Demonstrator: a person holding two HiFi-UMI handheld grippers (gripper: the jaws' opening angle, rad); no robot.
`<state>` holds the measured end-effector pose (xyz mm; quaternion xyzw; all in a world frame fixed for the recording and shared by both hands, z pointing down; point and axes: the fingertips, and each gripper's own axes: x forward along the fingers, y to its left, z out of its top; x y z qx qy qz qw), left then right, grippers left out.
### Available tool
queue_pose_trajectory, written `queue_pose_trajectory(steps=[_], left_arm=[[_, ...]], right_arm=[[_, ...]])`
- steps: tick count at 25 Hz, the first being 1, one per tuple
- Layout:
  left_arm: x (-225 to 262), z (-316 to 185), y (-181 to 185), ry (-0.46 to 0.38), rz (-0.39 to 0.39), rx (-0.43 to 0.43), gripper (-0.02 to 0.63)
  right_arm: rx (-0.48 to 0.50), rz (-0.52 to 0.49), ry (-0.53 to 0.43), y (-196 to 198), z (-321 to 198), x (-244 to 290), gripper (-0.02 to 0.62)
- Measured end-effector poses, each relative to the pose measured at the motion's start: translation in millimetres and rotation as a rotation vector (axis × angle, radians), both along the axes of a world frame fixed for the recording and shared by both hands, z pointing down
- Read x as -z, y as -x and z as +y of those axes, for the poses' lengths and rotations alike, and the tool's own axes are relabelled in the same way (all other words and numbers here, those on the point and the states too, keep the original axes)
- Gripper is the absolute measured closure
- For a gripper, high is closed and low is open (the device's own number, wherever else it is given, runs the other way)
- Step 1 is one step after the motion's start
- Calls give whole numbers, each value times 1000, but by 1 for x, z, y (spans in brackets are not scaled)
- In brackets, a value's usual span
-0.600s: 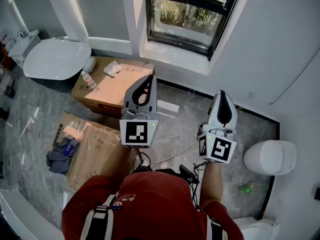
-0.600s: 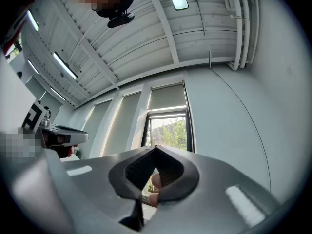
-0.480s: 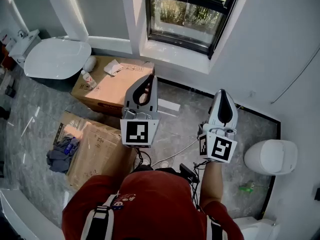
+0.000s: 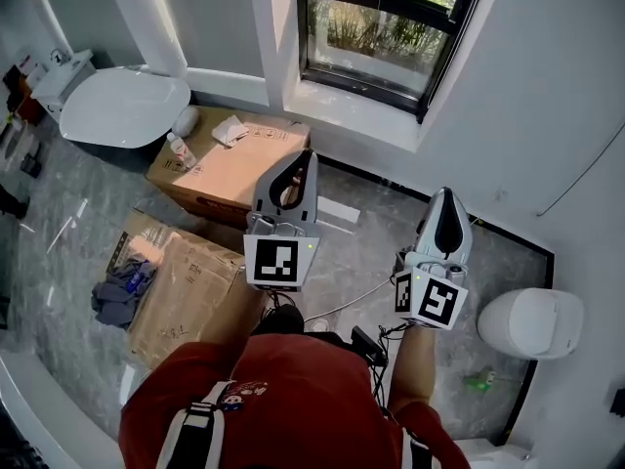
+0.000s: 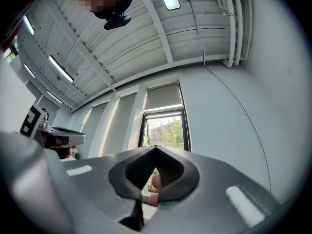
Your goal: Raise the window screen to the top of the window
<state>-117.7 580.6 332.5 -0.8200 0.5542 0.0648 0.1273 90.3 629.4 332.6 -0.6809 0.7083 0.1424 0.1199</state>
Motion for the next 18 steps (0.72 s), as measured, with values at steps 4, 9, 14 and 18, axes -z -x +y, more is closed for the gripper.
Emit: queue_pose_trajectory(steps=[4, 9, 14, 18], left_arm=[[2, -9, -3, 2, 2, -1, 600], [1, -33, 0, 12, 15, -3, 600], [-1, -74, 13, 2, 60, -9, 601], [-4, -113, 24, 14, 39, -13, 600]], right_arm=[[-3, 13, -2, -1, -9, 1, 584], [-12, 39, 15, 2, -32, -4, 585], [-26, 55, 5, 13, -71, -2, 585], [-37, 79, 4, 24, -110, 0, 585]])
